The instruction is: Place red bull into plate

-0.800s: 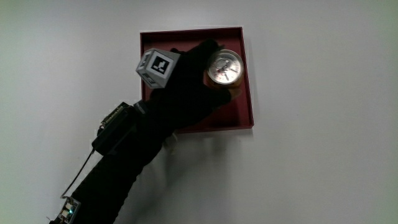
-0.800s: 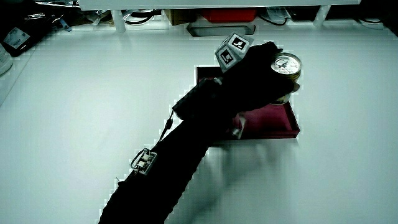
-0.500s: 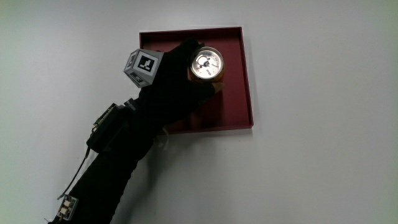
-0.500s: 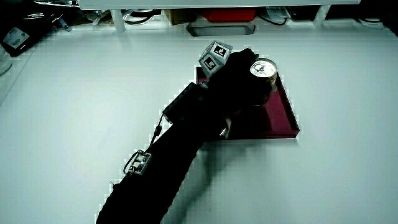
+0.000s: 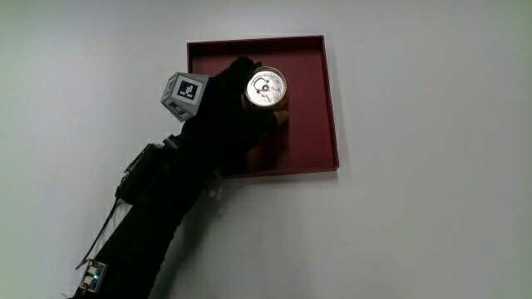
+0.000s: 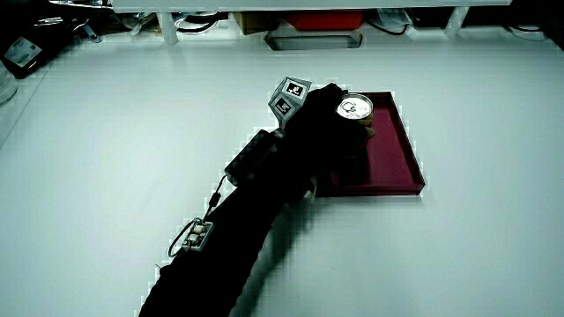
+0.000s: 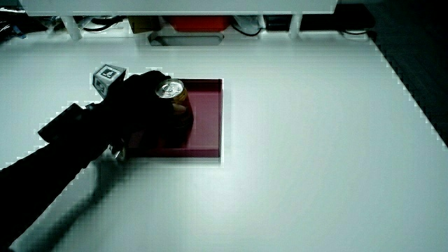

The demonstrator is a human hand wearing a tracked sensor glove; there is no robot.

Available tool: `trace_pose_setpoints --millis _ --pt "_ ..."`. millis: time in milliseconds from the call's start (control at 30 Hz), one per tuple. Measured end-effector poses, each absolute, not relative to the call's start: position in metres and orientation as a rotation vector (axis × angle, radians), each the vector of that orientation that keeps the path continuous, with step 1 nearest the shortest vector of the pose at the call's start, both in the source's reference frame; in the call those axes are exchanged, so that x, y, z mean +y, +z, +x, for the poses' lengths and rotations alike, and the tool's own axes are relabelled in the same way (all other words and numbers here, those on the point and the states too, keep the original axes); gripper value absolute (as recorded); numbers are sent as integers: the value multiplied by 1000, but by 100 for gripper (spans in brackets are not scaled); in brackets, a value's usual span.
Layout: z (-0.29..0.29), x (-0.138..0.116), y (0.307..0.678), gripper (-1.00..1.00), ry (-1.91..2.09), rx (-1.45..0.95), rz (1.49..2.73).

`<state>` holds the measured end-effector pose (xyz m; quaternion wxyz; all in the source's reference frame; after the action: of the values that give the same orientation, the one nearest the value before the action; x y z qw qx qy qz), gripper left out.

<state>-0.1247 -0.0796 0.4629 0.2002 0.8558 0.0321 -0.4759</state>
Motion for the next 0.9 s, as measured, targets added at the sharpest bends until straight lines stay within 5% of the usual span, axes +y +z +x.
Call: trace_pose_setpoints --millis 333,900 --pt "-121 -77 467 0 -1326 85 2392" --pt "-123 -70 467 -74 -1383 84 2366"
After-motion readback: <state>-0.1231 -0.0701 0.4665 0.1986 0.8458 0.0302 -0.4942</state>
